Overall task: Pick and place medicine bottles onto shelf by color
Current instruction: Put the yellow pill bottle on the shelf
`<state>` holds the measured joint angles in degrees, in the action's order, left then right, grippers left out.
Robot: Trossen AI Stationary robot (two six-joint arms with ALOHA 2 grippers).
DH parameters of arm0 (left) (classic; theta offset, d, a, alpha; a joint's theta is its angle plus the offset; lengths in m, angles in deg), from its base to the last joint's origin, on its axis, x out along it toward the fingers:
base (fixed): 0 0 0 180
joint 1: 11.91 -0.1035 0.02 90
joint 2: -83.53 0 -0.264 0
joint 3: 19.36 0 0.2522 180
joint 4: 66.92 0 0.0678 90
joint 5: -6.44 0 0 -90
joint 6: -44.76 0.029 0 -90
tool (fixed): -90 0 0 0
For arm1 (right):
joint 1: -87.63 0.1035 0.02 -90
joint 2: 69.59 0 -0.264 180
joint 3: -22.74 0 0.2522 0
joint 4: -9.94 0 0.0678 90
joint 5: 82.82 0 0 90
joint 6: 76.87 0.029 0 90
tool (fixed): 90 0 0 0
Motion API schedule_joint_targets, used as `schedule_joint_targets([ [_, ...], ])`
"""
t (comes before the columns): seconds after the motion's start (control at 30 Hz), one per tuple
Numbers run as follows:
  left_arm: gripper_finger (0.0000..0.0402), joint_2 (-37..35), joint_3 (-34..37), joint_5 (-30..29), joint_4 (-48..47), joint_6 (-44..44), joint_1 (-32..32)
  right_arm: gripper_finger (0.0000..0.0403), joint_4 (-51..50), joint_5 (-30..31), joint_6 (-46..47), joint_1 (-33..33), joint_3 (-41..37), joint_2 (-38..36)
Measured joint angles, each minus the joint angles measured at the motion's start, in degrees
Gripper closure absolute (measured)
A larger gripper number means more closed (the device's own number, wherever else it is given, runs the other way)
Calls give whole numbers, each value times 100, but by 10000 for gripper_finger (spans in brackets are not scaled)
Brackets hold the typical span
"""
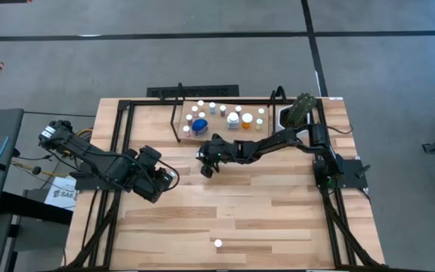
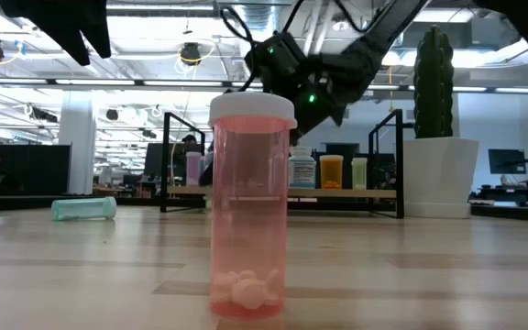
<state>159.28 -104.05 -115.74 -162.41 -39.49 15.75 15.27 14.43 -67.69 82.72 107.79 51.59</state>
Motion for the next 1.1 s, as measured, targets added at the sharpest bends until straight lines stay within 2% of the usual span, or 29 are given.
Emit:
schedule_joint_targets([
  [0.17,187,0,0,-2,0,0,0,267,-526,-10,-58,-52,0,-534],
  [0.33,187,0,0,-7,3,0,1,272,-785,-9,-167,-235,-275,-1016],
  [0.43,187,0,-2,-2,9,0,4,280,-684,-7,-100,-391,-720,-1257],
  [0.6,187,2,-2,-10,15,90,2,278,135,111,91,-555,-1334,-1603],
  [0.73,187,2,-2,-73,20,153,2,272,252,593,117,-615,-1495,-1610],
  [0.9,187,2,-2,-120,17,154,0,272,518,705,458,-697,-1479,-1432],
  [1.1,187,2,-2,-125,16,153,0,273,598,1215,495,-689,-1489,-1402],
])
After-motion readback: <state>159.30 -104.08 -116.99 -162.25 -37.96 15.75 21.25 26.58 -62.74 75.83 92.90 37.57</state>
